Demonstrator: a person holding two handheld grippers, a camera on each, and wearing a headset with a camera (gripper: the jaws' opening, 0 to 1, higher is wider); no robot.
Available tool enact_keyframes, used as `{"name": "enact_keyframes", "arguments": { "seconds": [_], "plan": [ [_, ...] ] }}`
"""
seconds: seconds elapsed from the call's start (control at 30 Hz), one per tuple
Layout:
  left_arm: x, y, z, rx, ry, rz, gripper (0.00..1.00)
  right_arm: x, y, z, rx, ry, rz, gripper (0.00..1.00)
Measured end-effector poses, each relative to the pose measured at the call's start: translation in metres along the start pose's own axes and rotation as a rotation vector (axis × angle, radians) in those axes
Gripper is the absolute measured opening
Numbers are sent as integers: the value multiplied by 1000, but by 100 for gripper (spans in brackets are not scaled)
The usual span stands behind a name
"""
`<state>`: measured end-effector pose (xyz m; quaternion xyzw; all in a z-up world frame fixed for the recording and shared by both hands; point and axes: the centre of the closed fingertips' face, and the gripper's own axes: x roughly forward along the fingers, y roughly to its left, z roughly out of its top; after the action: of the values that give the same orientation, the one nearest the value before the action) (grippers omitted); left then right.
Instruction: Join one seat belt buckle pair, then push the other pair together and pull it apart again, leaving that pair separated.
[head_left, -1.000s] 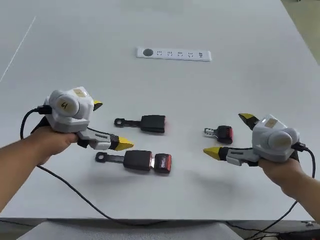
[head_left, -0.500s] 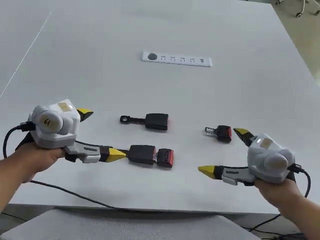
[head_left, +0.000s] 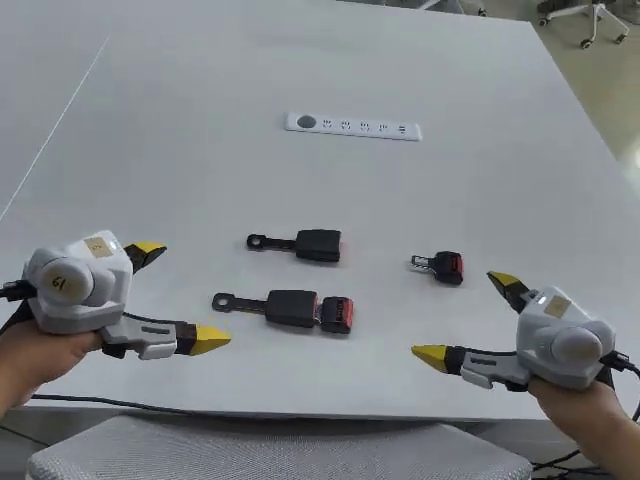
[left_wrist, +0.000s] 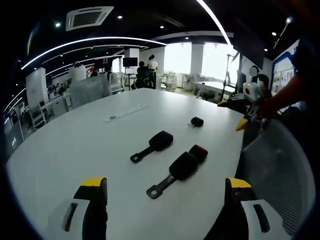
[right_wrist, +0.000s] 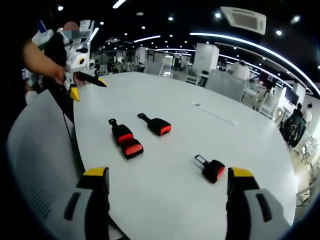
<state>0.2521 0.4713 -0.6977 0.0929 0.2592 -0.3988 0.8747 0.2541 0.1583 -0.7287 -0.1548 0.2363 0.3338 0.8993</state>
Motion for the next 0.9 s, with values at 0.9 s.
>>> {"name": "enact_keyframes", "arguments": {
  "seconds": [0.9],
  "plan": [
    [-10,-6,-6,-25,-18,17,100,-9,3,-11,36,2,-25,100]
  ]
}}
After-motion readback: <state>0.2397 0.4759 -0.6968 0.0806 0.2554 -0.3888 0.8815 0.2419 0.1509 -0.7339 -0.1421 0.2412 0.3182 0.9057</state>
